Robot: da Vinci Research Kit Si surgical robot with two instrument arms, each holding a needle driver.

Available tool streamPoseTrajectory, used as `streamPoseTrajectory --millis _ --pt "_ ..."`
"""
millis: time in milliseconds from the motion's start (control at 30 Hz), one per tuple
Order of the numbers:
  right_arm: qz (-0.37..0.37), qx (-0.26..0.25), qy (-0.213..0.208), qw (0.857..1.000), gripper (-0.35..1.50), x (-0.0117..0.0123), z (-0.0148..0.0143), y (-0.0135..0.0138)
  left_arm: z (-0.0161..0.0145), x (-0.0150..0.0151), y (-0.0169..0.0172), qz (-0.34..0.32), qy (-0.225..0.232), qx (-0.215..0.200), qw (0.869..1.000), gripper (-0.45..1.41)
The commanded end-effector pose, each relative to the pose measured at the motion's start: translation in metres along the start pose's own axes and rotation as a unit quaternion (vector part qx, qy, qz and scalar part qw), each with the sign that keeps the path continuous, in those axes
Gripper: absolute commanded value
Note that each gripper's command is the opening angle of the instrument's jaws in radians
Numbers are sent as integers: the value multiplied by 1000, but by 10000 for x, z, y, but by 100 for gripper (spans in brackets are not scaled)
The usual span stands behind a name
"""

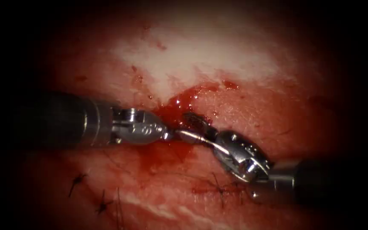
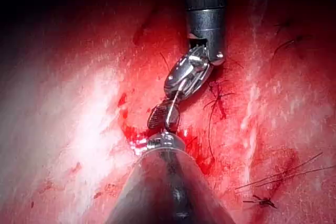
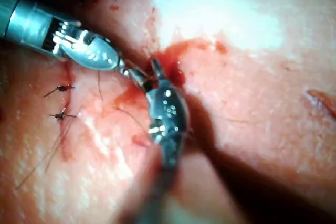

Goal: Wound Closure

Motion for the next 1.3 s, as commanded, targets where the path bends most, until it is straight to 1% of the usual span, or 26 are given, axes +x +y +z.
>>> streamPoseTrajectory --millis 33,267,467,733,800,1033,1300 --pt "4 -10 0 1000 24 -10 2 -3 11 0 1 0 1 0 1000 -45" --pt "2 -55 3 998 24 -14 3 -4 17 -2 -9 -5 4 4 1000 -45" --pt "2 -94 16 995 24 -13 1 0 24 -8 -15 -5 2 8 1000 -45" --pt "4 -159 26 987 24 -14 -11 6 31 -13 -13 -12 3 12 1000 -45" --pt "3 -186 25 982 22 -20 -9 7 31 -12 -12 -12 3 13 1000 -45" --pt "2 -193 11 981 22 -35 5 6 28 -7 1 -12 3 12 1000 -45" --pt "6 -198 7 980 20 -32 13 10 16 2 18 -15 1 15 1000 -45"
